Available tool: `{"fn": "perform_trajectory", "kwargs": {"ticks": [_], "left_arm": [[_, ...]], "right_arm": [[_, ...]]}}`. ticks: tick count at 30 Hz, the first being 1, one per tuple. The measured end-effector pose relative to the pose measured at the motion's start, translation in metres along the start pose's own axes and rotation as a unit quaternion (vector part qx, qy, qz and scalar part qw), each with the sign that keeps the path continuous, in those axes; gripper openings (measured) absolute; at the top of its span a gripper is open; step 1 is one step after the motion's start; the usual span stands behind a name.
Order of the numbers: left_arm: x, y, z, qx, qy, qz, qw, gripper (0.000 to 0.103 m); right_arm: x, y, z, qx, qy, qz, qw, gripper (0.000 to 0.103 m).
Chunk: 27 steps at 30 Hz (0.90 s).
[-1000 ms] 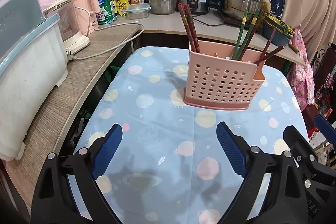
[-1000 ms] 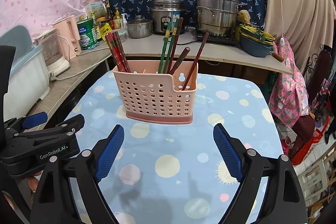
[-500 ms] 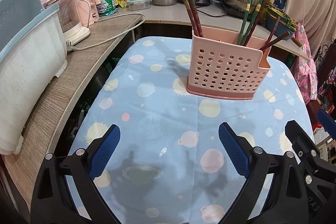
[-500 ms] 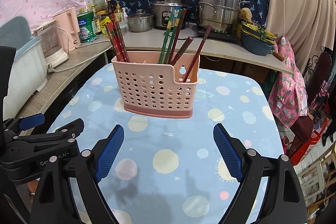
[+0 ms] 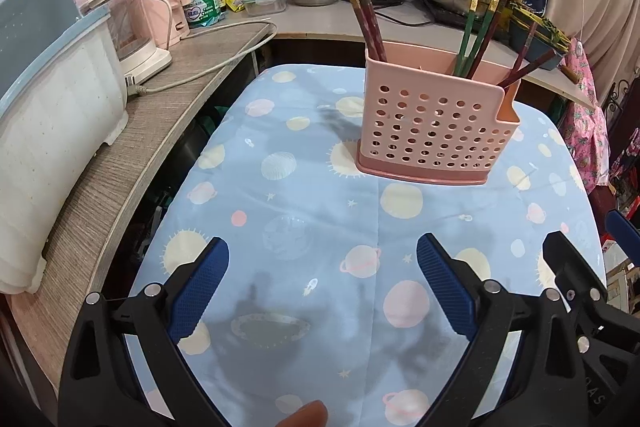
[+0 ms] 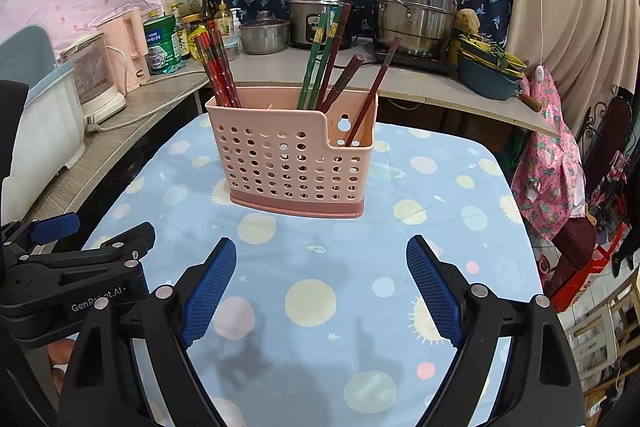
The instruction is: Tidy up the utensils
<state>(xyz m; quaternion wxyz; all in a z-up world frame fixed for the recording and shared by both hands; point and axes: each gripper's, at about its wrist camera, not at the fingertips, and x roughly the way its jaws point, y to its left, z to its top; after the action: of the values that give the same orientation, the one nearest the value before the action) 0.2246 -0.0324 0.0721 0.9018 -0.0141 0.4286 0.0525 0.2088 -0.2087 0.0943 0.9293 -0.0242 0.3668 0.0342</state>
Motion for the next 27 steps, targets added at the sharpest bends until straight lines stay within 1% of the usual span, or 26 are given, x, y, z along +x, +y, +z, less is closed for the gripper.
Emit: {"fn": "perform_trajectory", "kwargs": {"ticks": [14, 27], "left_arm": [[-0.001, -0.009, -0.001, 0.016, -0.006, 0.000, 0.9998, 0.091], [-0.002, -0.014, -0.004, 0.020, -0.005, 0.001, 0.9998, 0.091]], "right_arm": [[0.000, -0.006, -0.003, 0.007, 0.001, -0.002, 1.000, 0.084], [-0.002, -0.011, -0.009, 0.014, 0.003, -0.005, 1.000, 0.084]]}}
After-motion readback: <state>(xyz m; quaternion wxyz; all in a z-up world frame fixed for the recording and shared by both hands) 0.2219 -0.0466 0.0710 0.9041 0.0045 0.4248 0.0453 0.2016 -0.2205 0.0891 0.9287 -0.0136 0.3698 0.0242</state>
